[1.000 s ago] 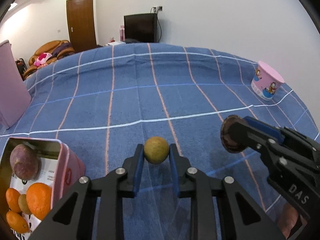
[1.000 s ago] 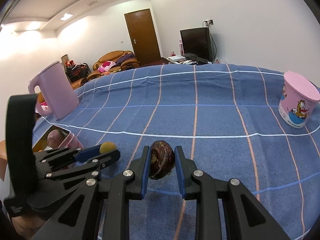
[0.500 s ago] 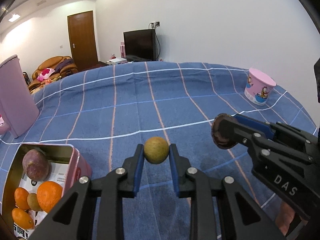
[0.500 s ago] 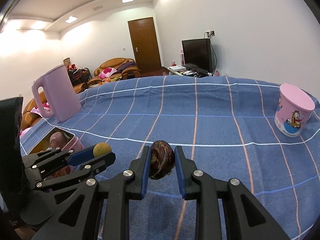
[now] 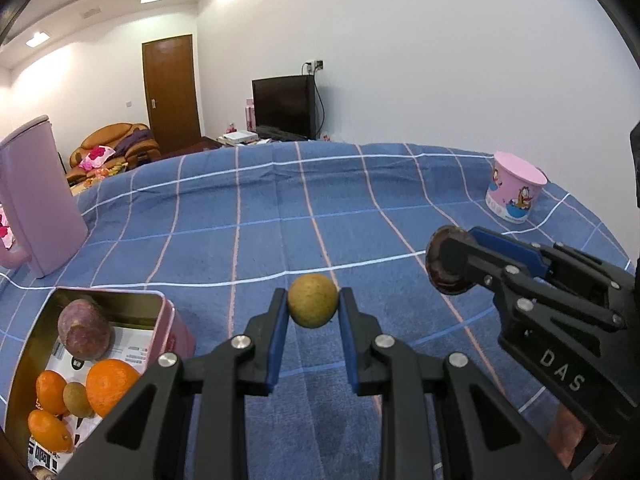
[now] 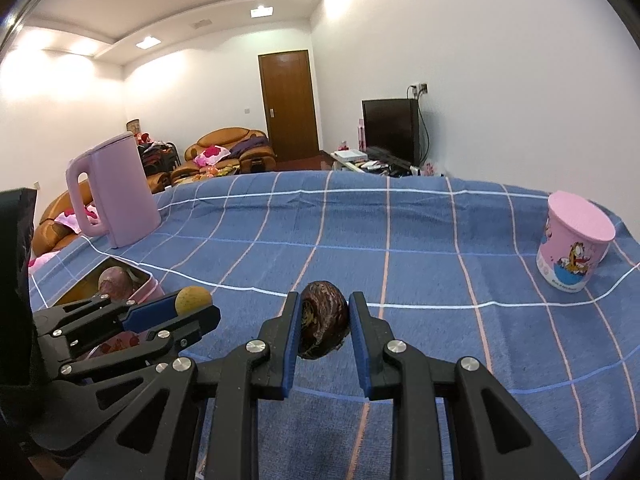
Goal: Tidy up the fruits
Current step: 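Lift the yellow-green fruit and brown fruit off the table with both tools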
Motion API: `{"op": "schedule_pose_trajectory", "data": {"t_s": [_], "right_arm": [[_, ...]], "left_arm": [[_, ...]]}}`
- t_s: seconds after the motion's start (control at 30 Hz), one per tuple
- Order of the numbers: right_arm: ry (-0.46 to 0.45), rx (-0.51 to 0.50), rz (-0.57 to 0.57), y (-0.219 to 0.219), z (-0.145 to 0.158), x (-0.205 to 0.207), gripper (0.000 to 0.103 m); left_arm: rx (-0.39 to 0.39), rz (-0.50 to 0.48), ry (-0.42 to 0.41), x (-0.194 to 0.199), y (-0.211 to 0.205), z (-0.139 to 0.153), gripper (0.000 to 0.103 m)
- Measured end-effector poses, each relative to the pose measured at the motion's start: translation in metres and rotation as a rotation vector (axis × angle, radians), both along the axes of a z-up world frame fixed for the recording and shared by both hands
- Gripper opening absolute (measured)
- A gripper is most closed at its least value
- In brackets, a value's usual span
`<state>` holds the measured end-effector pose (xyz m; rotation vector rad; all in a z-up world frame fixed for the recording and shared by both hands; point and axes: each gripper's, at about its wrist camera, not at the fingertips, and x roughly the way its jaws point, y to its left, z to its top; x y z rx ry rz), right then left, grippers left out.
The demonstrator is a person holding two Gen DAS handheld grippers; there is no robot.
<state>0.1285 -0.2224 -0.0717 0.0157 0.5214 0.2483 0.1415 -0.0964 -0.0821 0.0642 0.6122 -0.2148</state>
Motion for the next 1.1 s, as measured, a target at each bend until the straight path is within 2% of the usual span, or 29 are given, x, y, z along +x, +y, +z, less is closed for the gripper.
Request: {"op": "schedule_pose_trajectory", "data": {"t_s": [1.1], "right_arm": [[-0.125, -0.018, -0.007, 0.003, 0.009, -0.023, 0.026]], "left_arm": [[0.006, 0.039, -0.130, -0.024, 0.008, 0.013, 0.026]]}}
